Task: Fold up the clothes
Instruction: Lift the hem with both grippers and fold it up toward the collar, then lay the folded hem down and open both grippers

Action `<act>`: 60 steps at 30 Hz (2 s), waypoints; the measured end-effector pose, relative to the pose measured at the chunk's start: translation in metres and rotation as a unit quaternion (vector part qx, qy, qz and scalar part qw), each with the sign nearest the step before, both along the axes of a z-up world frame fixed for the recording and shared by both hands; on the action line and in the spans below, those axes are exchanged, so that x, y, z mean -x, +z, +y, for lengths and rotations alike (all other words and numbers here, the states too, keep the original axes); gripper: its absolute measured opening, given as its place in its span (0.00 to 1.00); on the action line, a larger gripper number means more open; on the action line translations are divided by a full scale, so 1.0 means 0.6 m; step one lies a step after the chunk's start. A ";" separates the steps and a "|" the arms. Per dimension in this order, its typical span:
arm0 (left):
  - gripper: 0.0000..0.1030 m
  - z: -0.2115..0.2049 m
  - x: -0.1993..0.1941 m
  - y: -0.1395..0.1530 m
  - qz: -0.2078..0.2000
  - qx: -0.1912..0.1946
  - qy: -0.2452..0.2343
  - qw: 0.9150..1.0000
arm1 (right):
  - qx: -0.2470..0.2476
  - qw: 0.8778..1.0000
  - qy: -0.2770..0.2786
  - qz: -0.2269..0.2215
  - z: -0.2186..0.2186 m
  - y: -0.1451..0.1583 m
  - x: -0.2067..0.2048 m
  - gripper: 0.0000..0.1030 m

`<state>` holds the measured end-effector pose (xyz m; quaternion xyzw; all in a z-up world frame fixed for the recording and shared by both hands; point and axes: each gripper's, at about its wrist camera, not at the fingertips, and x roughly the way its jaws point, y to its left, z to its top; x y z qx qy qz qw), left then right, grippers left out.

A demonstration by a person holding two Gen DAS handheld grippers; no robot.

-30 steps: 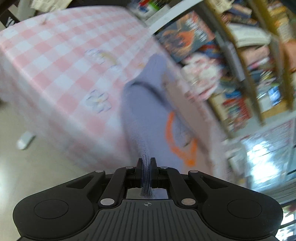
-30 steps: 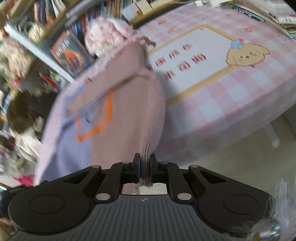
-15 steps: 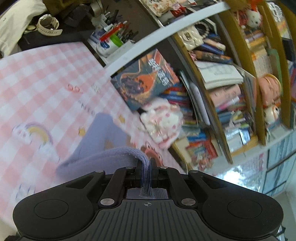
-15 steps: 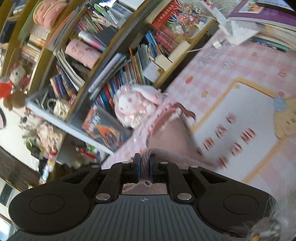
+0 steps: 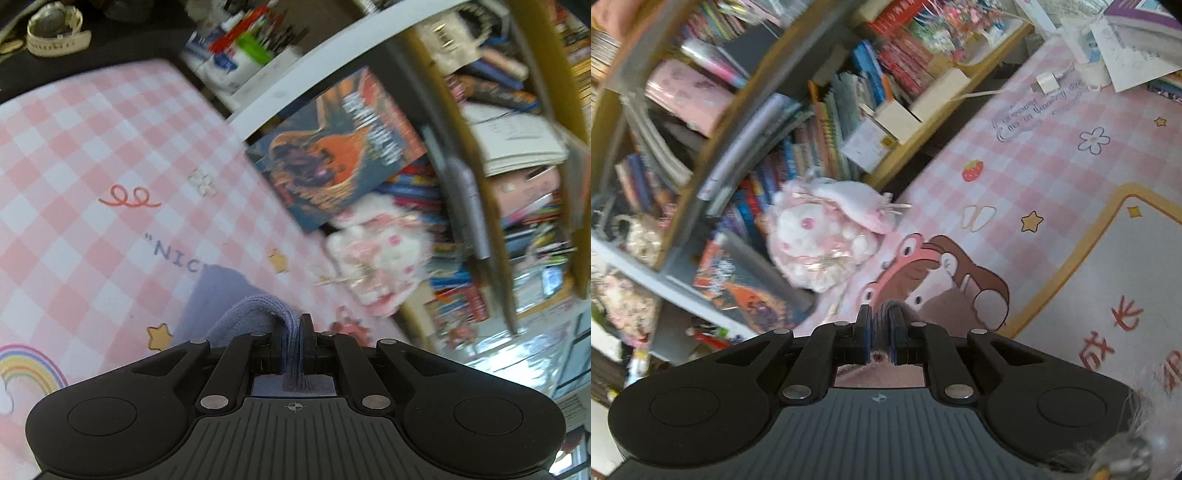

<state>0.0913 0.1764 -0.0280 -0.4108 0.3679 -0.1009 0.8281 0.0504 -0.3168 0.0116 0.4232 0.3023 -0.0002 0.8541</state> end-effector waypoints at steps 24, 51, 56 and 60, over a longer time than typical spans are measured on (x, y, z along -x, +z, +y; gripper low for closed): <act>0.05 -0.044 -0.026 0.012 -0.062 -0.225 -0.108 0.966 | 0.289 0.948 0.117 0.069 0.084 -0.050 -0.054 0.06; 0.49 -0.071 0.062 0.029 -0.056 -0.257 -0.069 0.962 | 0.281 0.955 0.066 0.066 0.072 -0.033 0.037 0.55; 0.54 -0.095 0.125 0.029 -0.050 -0.271 -0.063 0.959 | 0.299 0.949 0.086 0.060 0.087 -0.040 0.085 0.66; 0.59 -0.123 0.171 0.025 -0.043 -0.283 -0.070 0.956 | 0.306 0.944 0.107 0.062 0.094 -0.049 0.125 0.72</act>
